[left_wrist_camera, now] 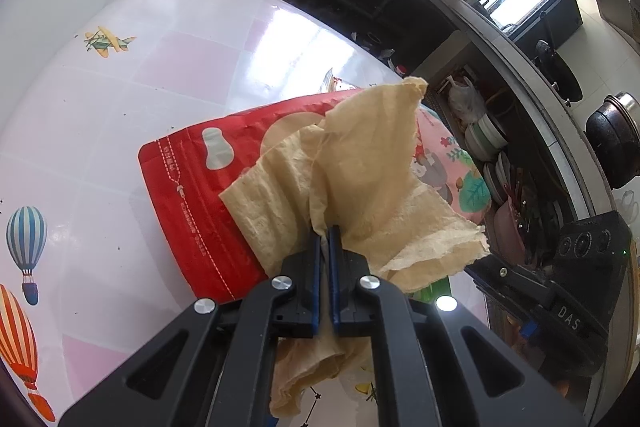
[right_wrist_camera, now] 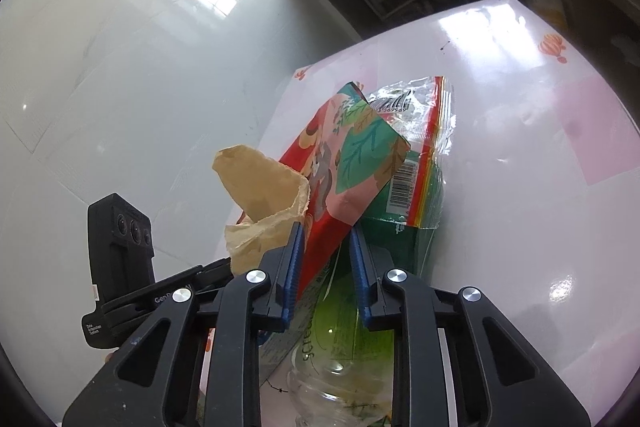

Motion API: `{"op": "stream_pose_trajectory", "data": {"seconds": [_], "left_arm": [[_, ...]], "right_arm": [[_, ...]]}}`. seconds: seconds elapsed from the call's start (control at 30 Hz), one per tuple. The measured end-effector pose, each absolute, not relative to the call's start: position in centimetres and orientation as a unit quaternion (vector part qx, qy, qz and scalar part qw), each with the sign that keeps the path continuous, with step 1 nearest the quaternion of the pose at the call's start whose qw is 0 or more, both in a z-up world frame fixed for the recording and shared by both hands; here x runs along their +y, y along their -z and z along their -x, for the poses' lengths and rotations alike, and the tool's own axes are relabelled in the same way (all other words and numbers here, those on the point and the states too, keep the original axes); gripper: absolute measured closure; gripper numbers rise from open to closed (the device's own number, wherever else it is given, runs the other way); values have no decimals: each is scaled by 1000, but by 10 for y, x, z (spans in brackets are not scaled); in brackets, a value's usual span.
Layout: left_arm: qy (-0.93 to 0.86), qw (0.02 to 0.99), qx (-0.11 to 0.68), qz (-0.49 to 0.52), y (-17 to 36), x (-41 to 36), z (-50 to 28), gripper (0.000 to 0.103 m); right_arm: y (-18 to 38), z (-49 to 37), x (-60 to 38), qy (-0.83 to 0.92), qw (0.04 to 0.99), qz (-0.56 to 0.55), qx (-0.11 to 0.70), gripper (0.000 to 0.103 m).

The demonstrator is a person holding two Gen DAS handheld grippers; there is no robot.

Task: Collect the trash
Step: 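Grasp the red snack bag with the right tool while the left tool holds the cloth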

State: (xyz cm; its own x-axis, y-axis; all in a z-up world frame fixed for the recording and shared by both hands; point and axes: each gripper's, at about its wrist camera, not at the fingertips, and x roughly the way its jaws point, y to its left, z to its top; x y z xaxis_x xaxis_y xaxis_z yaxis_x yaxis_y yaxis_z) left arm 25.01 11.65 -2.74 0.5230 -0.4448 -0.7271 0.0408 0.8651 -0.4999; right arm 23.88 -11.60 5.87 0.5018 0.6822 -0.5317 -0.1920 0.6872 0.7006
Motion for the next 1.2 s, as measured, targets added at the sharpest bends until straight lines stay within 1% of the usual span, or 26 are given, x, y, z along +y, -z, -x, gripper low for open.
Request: {"op": "stream_pose_trajectory", "data": {"seconds": [0.27,0.4,0.57,0.6,0.63,0.77,0.8,0.83,1.2], "left_arm": [[141,846,464,221,28,118,-249,99],[139,846,463,224,28,119,-248,99],[138,846,461,230,28,120,-247,99],[138,846,461,232,28,120,-247,99],[137,846,460,233,28,120,-246,99],[137,845,457,241,26,124,-243,99],[137,845,456,243,25,125,-243,100],[137,846,454,244,23,127,-242,99],[132,855,435,251,5,140,-221,100]], "right_arm": [[-52,-242,-108,-268,799,-316,435,82],[-49,-244,-105,-276,787,-337,437,79],[-49,-247,-102,-265,791,-337,437,79],[-51,-247,-100,-264,793,-335,435,83],[-52,-247,-98,-264,797,-329,433,90],[-60,-243,-93,-267,807,-312,424,95],[-63,-241,-92,-268,811,-306,420,97],[-67,-239,-90,-268,817,-299,415,101],[-94,-224,-86,-287,839,-263,380,103]]}}
